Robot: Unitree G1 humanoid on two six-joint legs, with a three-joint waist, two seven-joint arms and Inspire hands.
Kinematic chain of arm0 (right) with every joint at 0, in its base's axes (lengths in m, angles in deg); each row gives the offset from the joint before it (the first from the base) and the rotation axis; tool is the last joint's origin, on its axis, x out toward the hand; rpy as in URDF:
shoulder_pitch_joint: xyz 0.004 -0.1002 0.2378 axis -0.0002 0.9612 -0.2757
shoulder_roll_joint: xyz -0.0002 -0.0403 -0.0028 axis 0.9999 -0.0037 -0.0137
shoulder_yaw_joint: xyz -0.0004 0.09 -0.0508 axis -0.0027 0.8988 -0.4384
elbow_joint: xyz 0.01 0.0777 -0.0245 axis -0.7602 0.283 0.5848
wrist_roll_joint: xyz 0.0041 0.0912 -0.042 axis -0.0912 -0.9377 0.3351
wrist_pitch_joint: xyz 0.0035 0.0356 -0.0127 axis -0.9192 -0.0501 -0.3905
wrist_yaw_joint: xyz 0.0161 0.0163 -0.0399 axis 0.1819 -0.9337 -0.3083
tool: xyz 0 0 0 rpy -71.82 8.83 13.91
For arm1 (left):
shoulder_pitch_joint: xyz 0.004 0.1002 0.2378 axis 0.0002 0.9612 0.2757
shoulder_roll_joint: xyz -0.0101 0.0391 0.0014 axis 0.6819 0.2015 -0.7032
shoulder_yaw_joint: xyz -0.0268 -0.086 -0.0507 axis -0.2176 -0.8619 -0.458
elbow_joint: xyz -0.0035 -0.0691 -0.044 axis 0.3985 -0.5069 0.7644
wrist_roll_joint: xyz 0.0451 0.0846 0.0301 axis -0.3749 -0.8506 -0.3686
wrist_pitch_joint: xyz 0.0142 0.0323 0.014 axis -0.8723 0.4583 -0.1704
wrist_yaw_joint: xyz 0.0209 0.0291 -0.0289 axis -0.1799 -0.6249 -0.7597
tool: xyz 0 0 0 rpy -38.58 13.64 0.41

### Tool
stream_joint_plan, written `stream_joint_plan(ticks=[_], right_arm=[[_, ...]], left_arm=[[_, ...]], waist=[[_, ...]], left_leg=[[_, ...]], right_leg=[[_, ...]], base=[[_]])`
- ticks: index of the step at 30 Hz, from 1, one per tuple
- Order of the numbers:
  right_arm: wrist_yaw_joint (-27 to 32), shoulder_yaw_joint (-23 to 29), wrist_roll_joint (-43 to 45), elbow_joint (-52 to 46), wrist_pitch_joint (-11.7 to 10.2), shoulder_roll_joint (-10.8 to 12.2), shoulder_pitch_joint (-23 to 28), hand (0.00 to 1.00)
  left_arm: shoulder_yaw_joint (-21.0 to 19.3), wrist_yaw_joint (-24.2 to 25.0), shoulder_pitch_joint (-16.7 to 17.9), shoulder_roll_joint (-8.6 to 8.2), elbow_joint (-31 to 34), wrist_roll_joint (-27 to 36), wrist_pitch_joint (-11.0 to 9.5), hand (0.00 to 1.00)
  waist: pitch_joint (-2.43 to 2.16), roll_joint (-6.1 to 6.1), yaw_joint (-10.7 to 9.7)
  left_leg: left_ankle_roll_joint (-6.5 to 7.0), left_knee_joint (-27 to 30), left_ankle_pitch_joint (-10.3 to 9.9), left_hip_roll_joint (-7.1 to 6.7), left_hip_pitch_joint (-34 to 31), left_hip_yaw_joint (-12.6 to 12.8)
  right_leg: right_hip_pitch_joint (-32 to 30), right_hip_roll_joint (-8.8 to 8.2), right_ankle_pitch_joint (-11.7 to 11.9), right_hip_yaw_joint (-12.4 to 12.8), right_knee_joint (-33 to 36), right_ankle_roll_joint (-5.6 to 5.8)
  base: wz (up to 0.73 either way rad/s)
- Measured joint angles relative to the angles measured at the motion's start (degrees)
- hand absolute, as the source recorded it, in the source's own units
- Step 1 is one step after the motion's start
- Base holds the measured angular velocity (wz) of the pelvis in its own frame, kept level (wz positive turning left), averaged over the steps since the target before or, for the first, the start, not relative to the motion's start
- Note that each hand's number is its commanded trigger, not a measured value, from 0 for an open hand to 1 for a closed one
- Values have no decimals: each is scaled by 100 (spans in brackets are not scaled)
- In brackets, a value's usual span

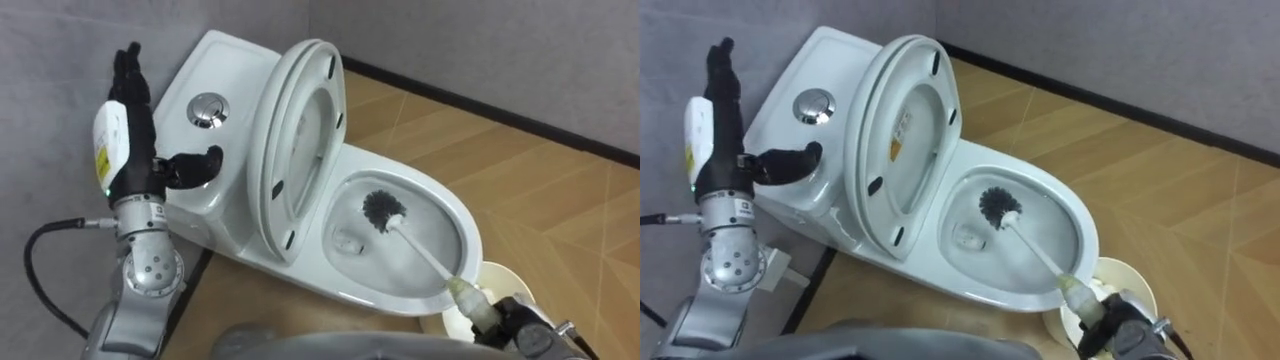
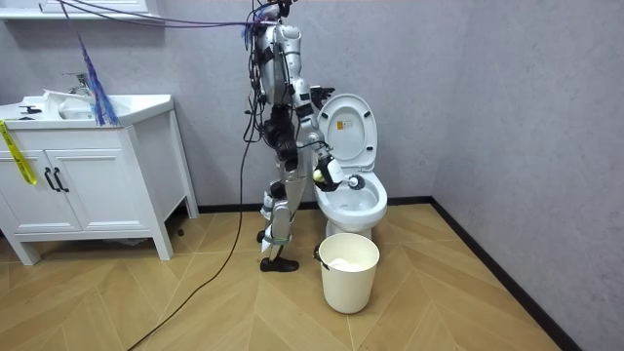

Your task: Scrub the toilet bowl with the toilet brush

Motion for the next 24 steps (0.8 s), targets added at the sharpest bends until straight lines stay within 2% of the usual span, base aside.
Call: stream_joint_plan(ticks=[2, 5, 6, 8, 11, 16, 19, 22, 24], right_arm=[[1, -2, -2, 10, -16, -9, -13, 100], [0, -9, 38, -6, -22, -54, -95, 100], [0, -3, 66, -4, -32, -107, -146, 100], [0, -4, 142, -5, -26, -226, -224, 100], [11, -43, 317, -22, -21, -383, -413, 100], [158, -61, 715, -22, -11, -504, -777, 100], [295, -268, 781, -21, -28, -509, -1027, 100], [424, -390, 831, -20, -24, -580, -1236, 100], [557, -443, 948, 49, -26, -694, -1445, 100]], left_arm=[[99, 28, 0, 102, 1, -12, 0, 0], [145, 131, -13, 121, -54, -16, -3, 0], [172, 155, -32, 120, -164, -23, -4, 0], [209, 231, -126, 120, -483, -95, -8, 0], [211, 265, -260, 118, -900, -101, 0, 0], [210, 371, -599, 156, -1538, -106, -232, 0], [445, 419, -833, 164, -1928, -212, -304, 0], [586, 318, -1040, 196, -2063, -305, -406, 0], [671, 233, -1217, 192, -2254, -319, -602, 0]], waist=[[2, 1, 0], [8, 41, 27], [31, 76, 7], [44, 151, 18], [35, 206, 46], [43, 284, 105], [40, 364, 148], [67, 447, 241], [94, 504, 369]], left_leg=[[0, 0, 0, 0, -12, 0], [0, 4, 0, 2, -113, 6], [0, 4, 0, 3, -150, 14], [10, 11, 6, 5, -229, 47], [21, 27, 24, 9, -431, 69], [27, 153, 35, -2, -773, 67], [27, 294, 35, -7, -1050, 40], [33, 458, 38, -18, -1375, -22], [79, 466, 68, -40, -1595, -24]], right_leg=[[-9, -1, 0, 1, 1, 0], [-101, -1, 2, -1, 5, -1], [-131, -3, 13, 3, 9, -3], [-212, -9, 30, 3, 24, -4], [-481, -16, 36, 81, 122, -11], [-813, -41, 41, 136, 240, -18], [-1070, -62, 40, 133, 377, -18], [-1412, -104, 39, 107, 625, -19], [-1728, -159, 38, 68, 834, -19]], base=[[0], [0], [0], [-6], [-9], [0], [4], [6], [0]])
